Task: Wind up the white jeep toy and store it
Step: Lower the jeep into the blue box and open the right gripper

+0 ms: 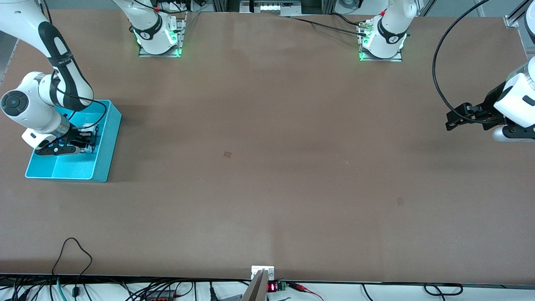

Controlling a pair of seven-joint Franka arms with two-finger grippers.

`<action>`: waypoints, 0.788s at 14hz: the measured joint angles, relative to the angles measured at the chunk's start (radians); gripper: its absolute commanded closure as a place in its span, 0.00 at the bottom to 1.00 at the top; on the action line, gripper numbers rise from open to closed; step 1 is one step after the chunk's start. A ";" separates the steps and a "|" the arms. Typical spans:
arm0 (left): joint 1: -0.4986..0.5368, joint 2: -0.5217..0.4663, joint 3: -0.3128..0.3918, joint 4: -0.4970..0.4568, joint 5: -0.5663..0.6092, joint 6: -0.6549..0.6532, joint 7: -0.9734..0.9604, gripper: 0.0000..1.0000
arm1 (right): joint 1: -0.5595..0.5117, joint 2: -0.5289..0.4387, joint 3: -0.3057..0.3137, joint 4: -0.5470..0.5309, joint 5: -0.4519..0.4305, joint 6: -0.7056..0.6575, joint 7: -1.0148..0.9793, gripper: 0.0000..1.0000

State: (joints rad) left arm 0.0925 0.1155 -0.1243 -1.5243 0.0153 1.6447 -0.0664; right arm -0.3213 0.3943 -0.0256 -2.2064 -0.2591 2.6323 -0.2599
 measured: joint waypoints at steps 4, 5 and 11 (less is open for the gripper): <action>-0.004 -0.016 -0.022 0.000 0.000 -0.046 0.000 0.00 | 0.000 0.005 0.014 0.000 0.000 0.000 0.000 0.00; -0.006 -0.025 -0.038 -0.001 0.002 -0.077 -0.003 0.00 | 0.000 0.004 0.015 0.000 0.000 0.001 0.000 0.00; -0.001 -0.040 -0.054 -0.009 0.006 -0.063 -0.012 0.00 | 0.000 -0.035 0.016 0.019 0.000 -0.007 -0.003 0.00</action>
State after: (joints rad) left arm 0.0919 0.0755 -0.1781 -1.5335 0.0211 1.5821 -0.0779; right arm -0.3213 0.3590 -0.0097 -2.1870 -0.2591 2.6248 -0.2629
